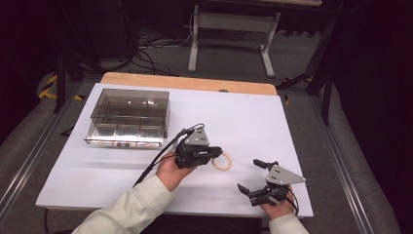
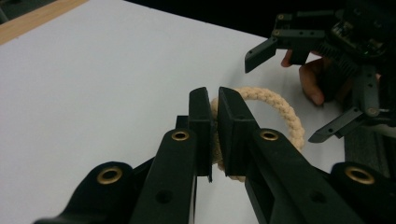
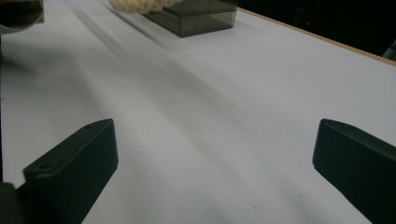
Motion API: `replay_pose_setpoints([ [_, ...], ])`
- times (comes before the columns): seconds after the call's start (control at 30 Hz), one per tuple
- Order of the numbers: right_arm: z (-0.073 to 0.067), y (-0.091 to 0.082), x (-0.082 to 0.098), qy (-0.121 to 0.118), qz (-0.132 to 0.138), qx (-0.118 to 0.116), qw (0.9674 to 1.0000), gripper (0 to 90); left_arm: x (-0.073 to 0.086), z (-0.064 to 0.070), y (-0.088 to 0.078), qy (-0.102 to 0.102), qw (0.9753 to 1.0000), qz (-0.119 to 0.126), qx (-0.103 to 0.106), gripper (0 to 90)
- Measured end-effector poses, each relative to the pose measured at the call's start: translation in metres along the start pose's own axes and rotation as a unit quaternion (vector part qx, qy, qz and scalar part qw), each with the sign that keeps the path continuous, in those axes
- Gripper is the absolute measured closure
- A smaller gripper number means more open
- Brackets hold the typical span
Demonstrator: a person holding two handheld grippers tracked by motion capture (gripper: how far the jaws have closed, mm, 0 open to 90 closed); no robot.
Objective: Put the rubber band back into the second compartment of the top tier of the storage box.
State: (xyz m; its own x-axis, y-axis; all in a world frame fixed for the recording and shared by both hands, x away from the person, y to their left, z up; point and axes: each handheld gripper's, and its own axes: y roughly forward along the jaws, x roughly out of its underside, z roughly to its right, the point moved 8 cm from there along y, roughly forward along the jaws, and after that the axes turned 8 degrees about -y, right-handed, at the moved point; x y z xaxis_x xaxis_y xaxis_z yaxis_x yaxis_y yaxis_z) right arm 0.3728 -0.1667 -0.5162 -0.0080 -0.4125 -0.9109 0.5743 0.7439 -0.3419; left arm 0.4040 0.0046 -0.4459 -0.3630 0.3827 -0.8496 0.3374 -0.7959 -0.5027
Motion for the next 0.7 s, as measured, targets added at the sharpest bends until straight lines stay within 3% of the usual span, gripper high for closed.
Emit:
replay_pose_setpoints([
  [0.33,0.0,-0.001,0.0,-0.001,0.002,-0.001,1.0,0.8,-0.002,0.0,-0.009,0.003,1.0,0.002,-0.006,84.5],
  [0.7,0.0,0.0,0.0,-0.001,-0.001,-0.002,1.0,0.8,-0.005,-0.006,-0.031,0.004,0.9998,0.012,-0.017,84.5],
])
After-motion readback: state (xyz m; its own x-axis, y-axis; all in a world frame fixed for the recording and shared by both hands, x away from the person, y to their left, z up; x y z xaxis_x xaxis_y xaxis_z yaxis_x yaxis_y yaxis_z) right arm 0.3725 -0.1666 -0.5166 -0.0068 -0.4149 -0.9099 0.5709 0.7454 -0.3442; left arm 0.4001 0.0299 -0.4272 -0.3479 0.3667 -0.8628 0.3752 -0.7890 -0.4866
